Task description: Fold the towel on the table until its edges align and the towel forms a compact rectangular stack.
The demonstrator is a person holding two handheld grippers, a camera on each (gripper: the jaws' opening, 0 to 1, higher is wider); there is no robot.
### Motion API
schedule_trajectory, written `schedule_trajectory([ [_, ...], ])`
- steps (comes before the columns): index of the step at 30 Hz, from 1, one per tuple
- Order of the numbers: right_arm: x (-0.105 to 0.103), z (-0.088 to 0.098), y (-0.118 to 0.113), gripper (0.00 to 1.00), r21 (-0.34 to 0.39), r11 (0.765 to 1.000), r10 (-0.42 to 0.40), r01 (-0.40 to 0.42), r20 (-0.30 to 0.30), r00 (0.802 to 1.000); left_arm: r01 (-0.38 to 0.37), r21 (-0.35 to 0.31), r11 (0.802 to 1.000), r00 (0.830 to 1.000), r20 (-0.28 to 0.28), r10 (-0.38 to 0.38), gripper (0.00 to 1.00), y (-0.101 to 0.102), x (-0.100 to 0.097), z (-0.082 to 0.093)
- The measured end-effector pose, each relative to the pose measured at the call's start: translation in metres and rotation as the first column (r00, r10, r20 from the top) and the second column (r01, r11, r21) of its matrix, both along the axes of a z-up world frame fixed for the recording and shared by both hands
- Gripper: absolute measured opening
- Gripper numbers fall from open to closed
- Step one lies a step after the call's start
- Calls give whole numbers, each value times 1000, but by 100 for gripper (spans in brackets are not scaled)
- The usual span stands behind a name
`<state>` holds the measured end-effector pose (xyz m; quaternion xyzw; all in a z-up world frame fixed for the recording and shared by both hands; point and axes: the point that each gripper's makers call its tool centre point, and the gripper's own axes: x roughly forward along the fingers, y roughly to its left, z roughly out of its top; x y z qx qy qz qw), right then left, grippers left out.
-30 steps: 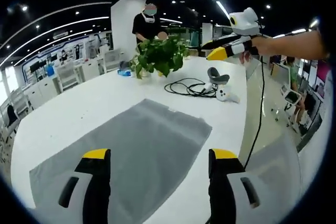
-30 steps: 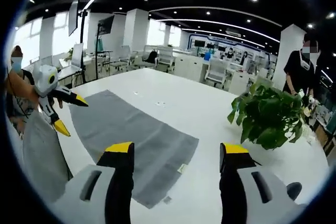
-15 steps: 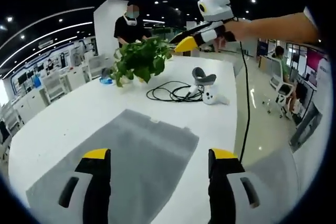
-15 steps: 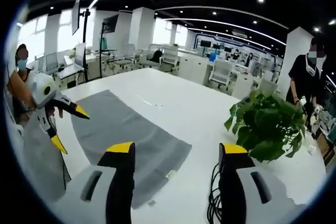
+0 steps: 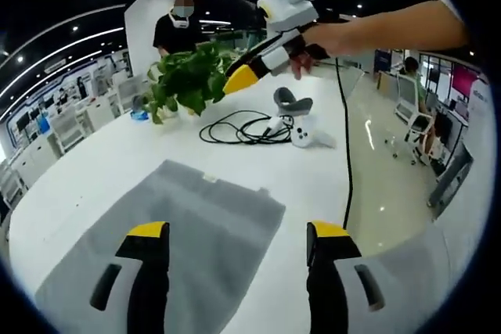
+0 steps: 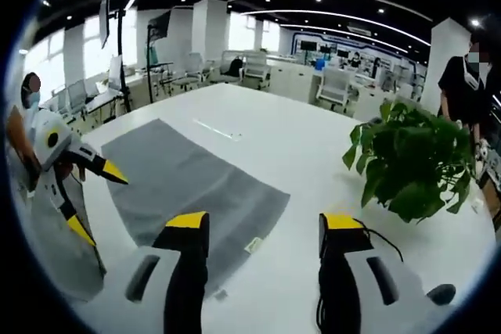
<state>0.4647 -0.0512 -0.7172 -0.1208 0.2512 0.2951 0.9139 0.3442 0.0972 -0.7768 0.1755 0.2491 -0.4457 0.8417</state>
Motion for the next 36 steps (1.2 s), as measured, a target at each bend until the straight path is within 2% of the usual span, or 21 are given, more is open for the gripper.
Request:
schedule_trajectory([
  [3, 7, -11, 2, 55, 11, 1000, 7, -7, -13, 1000, 7, 16, 1000, 1000, -7, -7, 69, -7, 0, -9],
  [6, 12, -20, 4, 53, 23, 1000, 6, -6, -28, 1000, 30, 59, 998, 999, 11, -31, 65, -12, 1, -20],
  [9, 18, -29, 6, 50, 70, 998, -5, 8, -47, 999, 39, 78, 996, 999, -4, -38, 63, -18, 2, -31],
  [16, 31, -51, 9, 43, 55, 998, 1, 3, -60, 998, 68, 78, 995, 997, -38, -66, 56, -41, 3, -48],
  [25, 49, -75, 11, 39, 76, 997, -22, 28, -81, 996, 94, 76, 993, 994, -64, -90, 51, -65, 5, -70],
  [30, 61, -88, 10, 37, 89, 994, -47, 56, -100, 994, 113, 53, 992, 992, -70, -109, 40, -78, 11, -80],
  [36, 73, -107, 15, 35, 84, 994, -59, 70, -129, 990, 129, 57, 990, 989, -85, -123, 39, -91, 12, -99],
])
